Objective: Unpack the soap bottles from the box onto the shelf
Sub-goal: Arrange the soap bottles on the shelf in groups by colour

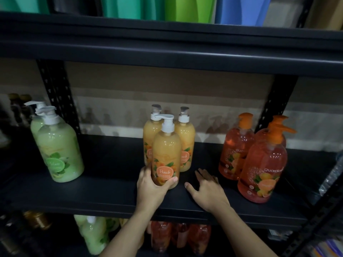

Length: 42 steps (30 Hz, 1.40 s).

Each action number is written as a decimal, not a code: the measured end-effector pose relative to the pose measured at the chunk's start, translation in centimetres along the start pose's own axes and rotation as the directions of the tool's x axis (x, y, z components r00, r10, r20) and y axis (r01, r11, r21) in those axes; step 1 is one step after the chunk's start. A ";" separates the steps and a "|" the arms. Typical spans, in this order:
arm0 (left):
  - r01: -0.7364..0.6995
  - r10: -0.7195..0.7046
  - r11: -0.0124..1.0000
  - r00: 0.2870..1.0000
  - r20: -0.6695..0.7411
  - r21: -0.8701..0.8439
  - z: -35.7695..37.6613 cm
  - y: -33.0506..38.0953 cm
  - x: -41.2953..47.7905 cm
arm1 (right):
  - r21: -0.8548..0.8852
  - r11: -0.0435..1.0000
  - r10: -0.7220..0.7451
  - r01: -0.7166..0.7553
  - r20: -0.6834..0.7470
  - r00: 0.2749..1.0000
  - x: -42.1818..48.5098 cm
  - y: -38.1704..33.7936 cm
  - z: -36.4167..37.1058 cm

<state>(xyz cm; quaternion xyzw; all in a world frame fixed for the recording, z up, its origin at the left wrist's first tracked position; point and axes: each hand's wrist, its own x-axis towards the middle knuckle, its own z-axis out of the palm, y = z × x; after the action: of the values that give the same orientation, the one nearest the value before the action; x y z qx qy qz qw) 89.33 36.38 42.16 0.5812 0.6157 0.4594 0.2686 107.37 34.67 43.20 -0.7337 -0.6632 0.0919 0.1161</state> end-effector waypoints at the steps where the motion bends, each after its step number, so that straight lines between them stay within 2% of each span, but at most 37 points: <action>1: 0.004 -0.004 1.000 1.000 0.000 -0.002 0.0 0.1 0.0 | -0.004 1.000 -0.003 0.003 -0.002 1.000 0.0 0.0 0.0; 7: 0.027 -0.028 0.999 0.999 0.032 0.031 -0.2 0.4 0.1 | 0.008 1.000 -0.001 0.001 -0.024 1.000 0.1 0.2 0.3; 8: 0.040 -0.042 0.999 0.997 0.061 0.036 -0.5 0.3 0.1 | 0.005 1.000 0.004 -0.003 -0.052 0.999 0.2 0.2 0.5; 10: 0.093 -0.095 0.995 0.985 0.146 0.023 -1.1 0.0 0.1 | -0.037 0.999 -0.011 0.003 -0.219 0.976 0.0 0.1 0.8; 12: 0.120 -0.115 0.993 0.976 0.185 -0.020 -2.2 -0.8 0.1 | -0.114 0.990 -0.119 0.078 -0.404 0.907 -0.9 -0.4 1.3; 14: 0.098 -0.091 0.994 0.986 0.140 -0.044 -4.4 -1.7 0.2 | -0.172 0.966 -0.254 0.191 -0.539 0.803 -2.0 -1.6 1.7; 16: 0.056 -0.053 0.997 0.997 0.057 -0.051 -7.3 -2.3 0.1 | -0.153 0.935 -0.344 0.318 -0.600 0.723 -3.1 -3.7 2.2; 18: 0.033 -0.037 0.995 0.998 -0.048 -0.091 -10.2 -3.2 0.3 | -0.080 0.908 -0.370 0.411 -0.614 0.698 -3.6 -6.9 2.5; 21: -0.004 -0.018 0.995 0.977 -0.211 -0.103 -14.7 -5.1 1.5 | 0.122 0.875 -0.340 0.469 -0.534 0.774 -3.5 -13.3 2.7; 24: -0.022 0.001 0.997 0.965 -0.261 -0.079 -18.7 -7.0 3.1 | 0.382 0.793 -0.340 0.474 -0.368 0.866 -2.1 -19.1 3.8; 28: -0.047 0.045 0.999 0.921 -0.387 0.004 -24.2 -10.0 6.4 | 0.592 0.714 -0.278 0.373 -0.250 0.928 -0.2 -27.1 6.1; 30: -0.027 0.010 0.999 0.908 -0.419 -0.035 -26.2 -11.8 8.6 | 0.661 0.689 -0.245 0.298 -0.175 0.954 0.6 -30.4 7.3; 32: 0.039 -0.087 0.989 0.930 -0.357 -0.141 -27.2 -13.2 10.6 | 0.719 0.658 -0.195 0.225 -0.126 0.973 1.2 -32.6 8.4; 35: 0.145 -0.193 0.957 0.965 -0.177 -0.252 -28.2 -14.3 12.9 | 0.775 0.616 -0.128 0.143 -0.081 0.988 2.1 -35.2 10.0; 39: 0.177 -0.182 0.922 0.983 0.018 -0.345 -28.5 -16.2 15.5 | 0.806 0.580 -0.049 0.116 -0.107 0.993 3.6 -37.4 12.0; 42: 0.167 -0.153 0.920 0.986 0.068 -0.354 -28.3 -16.9 16.5 | 0.812 0.571 -0.037 0.124 -0.125 0.991 4.3 -38.0 12.4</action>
<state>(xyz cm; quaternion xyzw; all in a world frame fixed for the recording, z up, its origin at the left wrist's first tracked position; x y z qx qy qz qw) 53.97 46.75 43.01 0.4789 0.5618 0.5290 0.4186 68.07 43.09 42.53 -0.5700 -0.5722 0.3472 0.4766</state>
